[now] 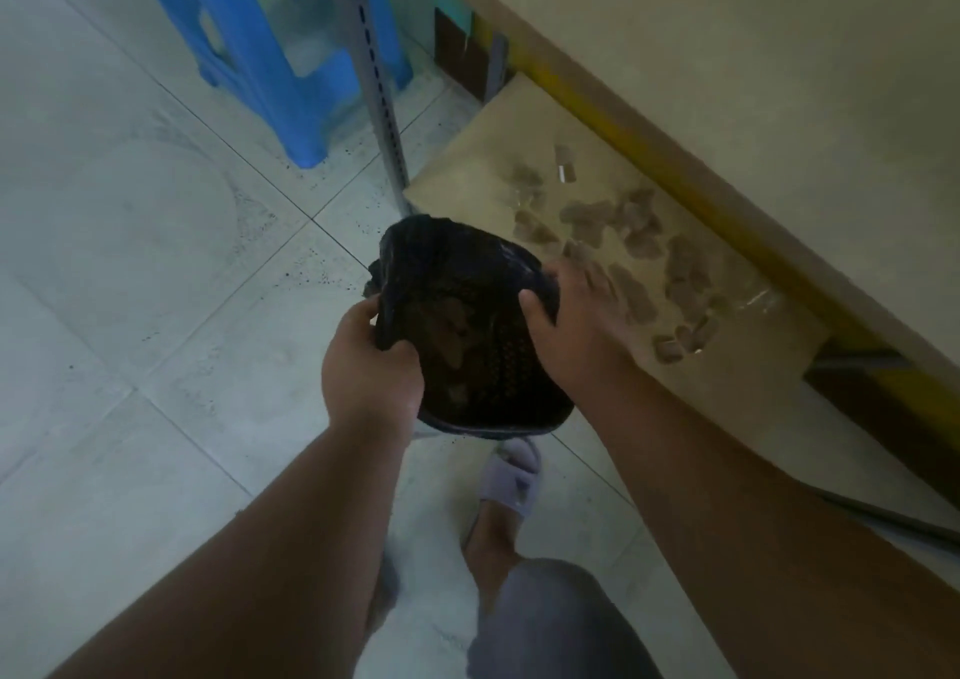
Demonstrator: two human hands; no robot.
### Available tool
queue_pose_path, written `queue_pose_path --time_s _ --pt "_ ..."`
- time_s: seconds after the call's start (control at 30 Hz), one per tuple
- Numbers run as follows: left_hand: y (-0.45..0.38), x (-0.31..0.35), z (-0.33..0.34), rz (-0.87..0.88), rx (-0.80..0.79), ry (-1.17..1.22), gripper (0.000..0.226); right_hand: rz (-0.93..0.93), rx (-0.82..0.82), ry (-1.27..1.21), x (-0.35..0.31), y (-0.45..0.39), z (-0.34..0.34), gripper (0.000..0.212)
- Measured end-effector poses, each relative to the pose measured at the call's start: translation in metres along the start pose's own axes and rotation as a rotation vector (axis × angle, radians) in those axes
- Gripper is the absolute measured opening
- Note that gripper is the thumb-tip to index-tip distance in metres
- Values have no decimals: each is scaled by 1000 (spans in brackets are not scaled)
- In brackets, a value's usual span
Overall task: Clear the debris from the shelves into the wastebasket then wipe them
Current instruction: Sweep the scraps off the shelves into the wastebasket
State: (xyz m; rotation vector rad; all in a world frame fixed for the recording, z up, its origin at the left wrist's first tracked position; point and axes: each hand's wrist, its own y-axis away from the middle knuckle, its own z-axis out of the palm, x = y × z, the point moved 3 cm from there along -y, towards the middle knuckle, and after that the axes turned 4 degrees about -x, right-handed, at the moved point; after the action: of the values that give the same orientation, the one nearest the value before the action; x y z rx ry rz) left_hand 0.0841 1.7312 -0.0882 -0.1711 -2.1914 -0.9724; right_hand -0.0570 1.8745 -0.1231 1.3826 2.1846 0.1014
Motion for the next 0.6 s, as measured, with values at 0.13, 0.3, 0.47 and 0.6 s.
queue_pose_path --time_s 0.13,0.3,0.47,0.6 --pt "-42 -21 10 12 26 44 59 82 31 -28 20 -26 43 41" --pt "-90 -54 2 -17 17 79 60 47 31 -28 9 -40 87 40" --pt "-138 -89 12 -43 73 187 58 -68 70 -33 -14 -77 121 40" --pt "-178 -115 22 -84 148 342 56 -164 169 -30 -20 -113 145 36"
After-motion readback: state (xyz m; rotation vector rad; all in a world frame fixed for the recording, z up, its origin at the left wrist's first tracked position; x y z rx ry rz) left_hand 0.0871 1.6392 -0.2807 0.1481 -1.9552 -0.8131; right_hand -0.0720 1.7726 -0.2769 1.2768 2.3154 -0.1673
